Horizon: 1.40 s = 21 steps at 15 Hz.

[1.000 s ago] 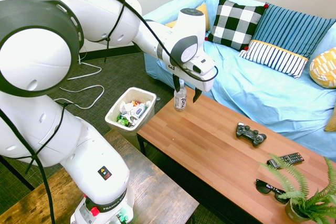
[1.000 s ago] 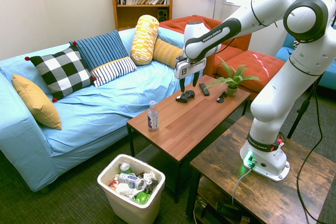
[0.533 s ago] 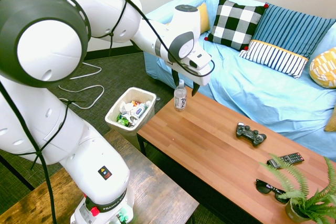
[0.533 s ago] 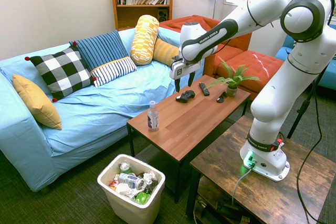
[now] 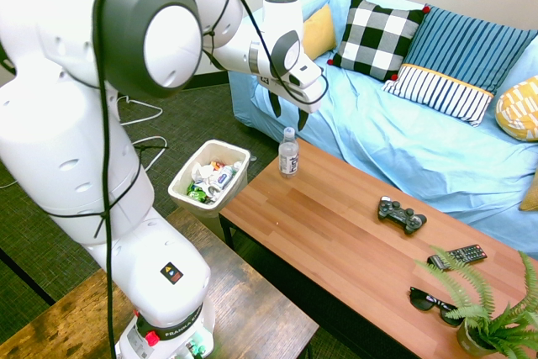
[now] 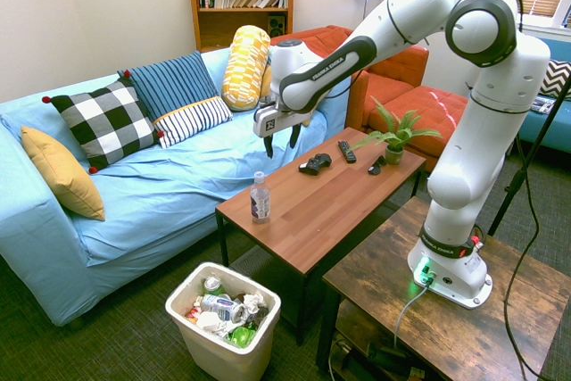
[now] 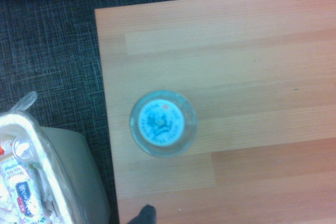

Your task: Throw the bottle in the trash bin

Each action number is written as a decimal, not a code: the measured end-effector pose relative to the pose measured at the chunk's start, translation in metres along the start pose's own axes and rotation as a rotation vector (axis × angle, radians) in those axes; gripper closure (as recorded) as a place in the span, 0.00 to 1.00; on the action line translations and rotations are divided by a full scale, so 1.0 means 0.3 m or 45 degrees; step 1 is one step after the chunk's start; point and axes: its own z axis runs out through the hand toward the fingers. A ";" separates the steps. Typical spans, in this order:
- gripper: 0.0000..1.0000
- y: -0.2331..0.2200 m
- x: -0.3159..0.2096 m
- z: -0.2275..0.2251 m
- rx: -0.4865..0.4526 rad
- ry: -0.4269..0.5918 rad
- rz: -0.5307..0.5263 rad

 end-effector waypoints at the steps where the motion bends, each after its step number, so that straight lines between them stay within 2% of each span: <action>1: 0.00 -0.033 -0.008 0.035 -0.012 -0.002 0.010; 6: 0.00 -0.146 -0.006 0.211 -0.080 -0.026 0.055; 10: 0.00 -0.178 -0.006 0.309 -0.123 -0.036 0.073; 11: 1.00 -0.181 0.000 0.317 -0.126 -0.035 0.078; 21: 1.00 -0.219 0.027 0.370 -0.135 -0.060 0.112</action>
